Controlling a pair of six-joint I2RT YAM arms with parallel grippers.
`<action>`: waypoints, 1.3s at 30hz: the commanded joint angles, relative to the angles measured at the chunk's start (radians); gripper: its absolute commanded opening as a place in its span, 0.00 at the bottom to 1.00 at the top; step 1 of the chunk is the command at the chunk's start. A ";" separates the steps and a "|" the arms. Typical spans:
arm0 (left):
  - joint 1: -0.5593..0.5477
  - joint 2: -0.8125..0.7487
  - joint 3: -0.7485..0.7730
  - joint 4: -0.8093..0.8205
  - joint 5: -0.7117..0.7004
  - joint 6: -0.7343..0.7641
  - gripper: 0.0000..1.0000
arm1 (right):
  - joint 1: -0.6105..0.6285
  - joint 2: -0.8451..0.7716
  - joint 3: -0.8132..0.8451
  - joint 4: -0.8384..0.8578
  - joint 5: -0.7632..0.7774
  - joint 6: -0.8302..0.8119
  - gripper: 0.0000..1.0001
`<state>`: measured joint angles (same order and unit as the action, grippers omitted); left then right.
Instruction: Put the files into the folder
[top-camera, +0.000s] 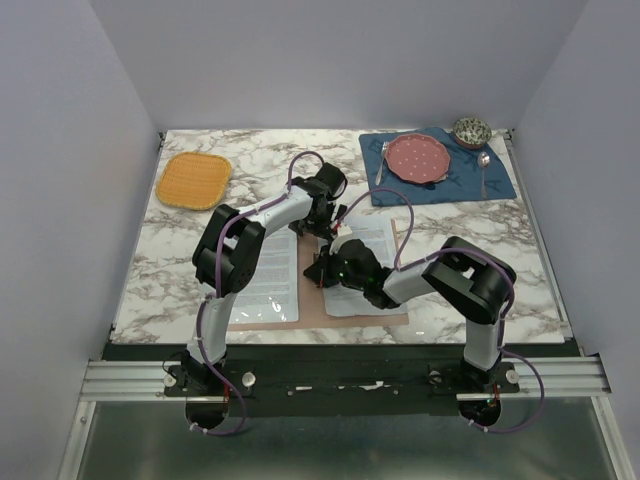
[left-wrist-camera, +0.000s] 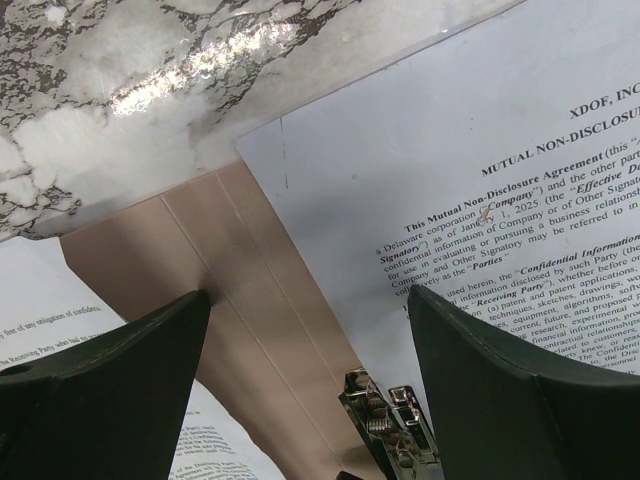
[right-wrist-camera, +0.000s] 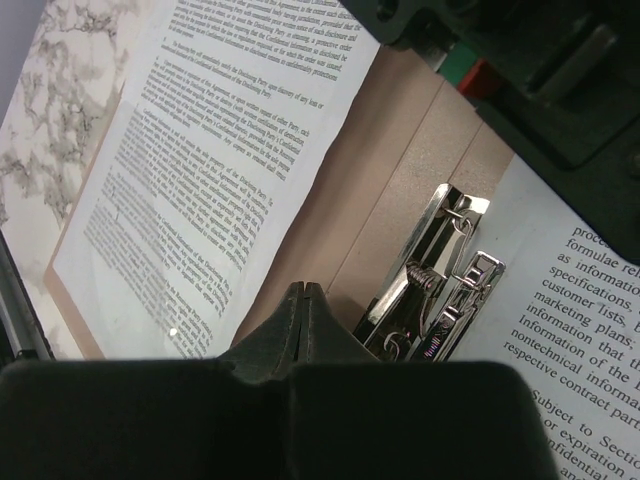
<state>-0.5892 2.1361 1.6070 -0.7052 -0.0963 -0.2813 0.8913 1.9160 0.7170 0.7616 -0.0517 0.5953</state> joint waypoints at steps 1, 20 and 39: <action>0.012 0.153 -0.094 -0.030 -0.128 0.028 0.90 | 0.001 0.107 -0.059 -0.455 0.108 -0.038 0.01; 0.023 0.148 -0.108 -0.020 -0.118 0.030 0.89 | 0.043 0.028 -0.073 -0.617 0.236 -0.009 0.01; 0.025 0.140 -0.117 -0.019 -0.115 0.037 0.88 | 0.000 0.112 -0.060 -0.548 0.141 -0.011 0.01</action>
<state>-0.5861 2.1319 1.5860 -0.6712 -0.0933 -0.2817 0.9199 1.8858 0.7464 0.5819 0.0776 0.6373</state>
